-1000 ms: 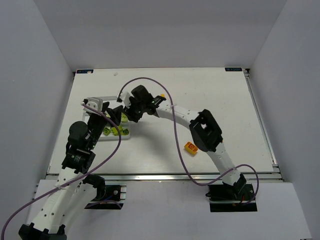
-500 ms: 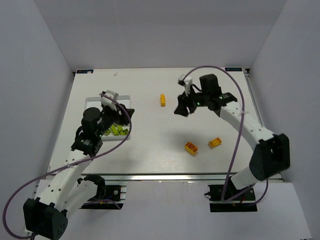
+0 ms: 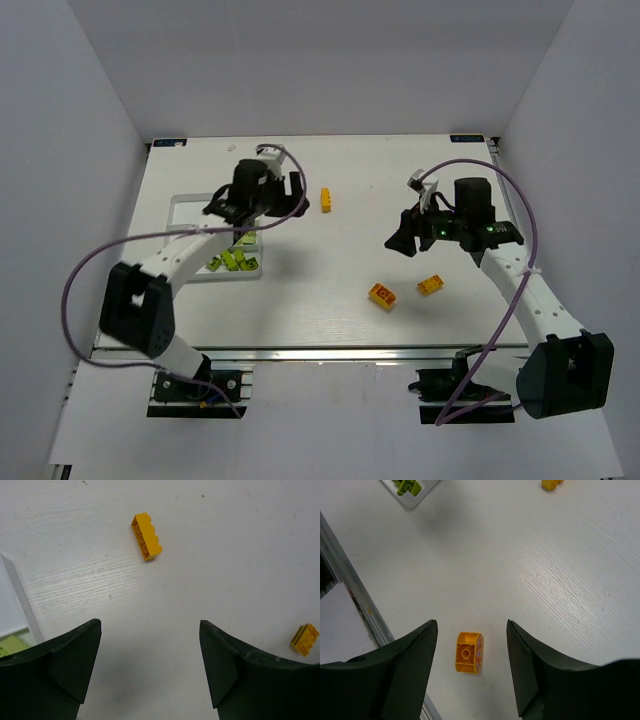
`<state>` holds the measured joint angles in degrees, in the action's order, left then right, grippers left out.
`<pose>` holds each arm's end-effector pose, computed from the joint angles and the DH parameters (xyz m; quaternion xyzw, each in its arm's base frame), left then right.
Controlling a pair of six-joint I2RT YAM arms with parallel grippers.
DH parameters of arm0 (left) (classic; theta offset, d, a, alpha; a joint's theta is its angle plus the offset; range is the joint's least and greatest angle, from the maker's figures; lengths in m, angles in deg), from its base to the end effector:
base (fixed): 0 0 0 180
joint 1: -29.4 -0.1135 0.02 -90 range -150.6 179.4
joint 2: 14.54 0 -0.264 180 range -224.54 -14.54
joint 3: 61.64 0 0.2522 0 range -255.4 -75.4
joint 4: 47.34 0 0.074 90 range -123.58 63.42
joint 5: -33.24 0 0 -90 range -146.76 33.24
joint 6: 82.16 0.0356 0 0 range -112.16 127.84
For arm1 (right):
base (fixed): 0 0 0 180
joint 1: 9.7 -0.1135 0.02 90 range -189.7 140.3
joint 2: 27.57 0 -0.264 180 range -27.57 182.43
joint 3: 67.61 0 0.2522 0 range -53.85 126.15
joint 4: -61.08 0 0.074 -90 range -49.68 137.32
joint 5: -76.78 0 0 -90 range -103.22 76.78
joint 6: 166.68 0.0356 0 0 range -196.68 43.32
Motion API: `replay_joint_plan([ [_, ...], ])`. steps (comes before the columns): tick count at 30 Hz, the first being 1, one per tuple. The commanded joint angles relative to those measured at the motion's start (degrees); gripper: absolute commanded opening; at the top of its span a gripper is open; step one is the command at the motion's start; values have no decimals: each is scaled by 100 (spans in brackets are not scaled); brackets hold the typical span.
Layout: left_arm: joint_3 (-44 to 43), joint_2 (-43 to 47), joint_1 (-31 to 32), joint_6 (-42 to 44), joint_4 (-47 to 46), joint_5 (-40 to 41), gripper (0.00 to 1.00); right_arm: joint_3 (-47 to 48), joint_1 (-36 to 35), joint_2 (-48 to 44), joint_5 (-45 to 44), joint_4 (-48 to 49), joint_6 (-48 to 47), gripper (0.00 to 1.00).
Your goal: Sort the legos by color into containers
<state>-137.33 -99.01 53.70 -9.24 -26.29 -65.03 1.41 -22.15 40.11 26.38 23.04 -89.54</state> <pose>0.3065 -0.1440 0.2834 0.0904 0.8590 -0.2350 0.4457 0.2423 0.0767 0.3030 -0.3325 0.7872 0.3012 0.4231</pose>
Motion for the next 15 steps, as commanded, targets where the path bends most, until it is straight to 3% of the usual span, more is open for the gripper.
replay_joint_plan([
  [1, -1073, -867, 364, -374, 922, 1203, 89, 98, 85, -18, 286, -77, 48, 62],
  [6, -2848, -2737, 690, -384, 1810, 2145, 86, -138, 164, -316, 101, 54, -41, 62],
  [10, -4446, -3758, 823, -322, 2338, 2576, 85, -183, 251, -466, 145, 37, -137, 62],
  [15, -5495, -4569, 989, -304, 2645, 2761, 85, -218, 278, -554, 259, 37, -181, 62],
])
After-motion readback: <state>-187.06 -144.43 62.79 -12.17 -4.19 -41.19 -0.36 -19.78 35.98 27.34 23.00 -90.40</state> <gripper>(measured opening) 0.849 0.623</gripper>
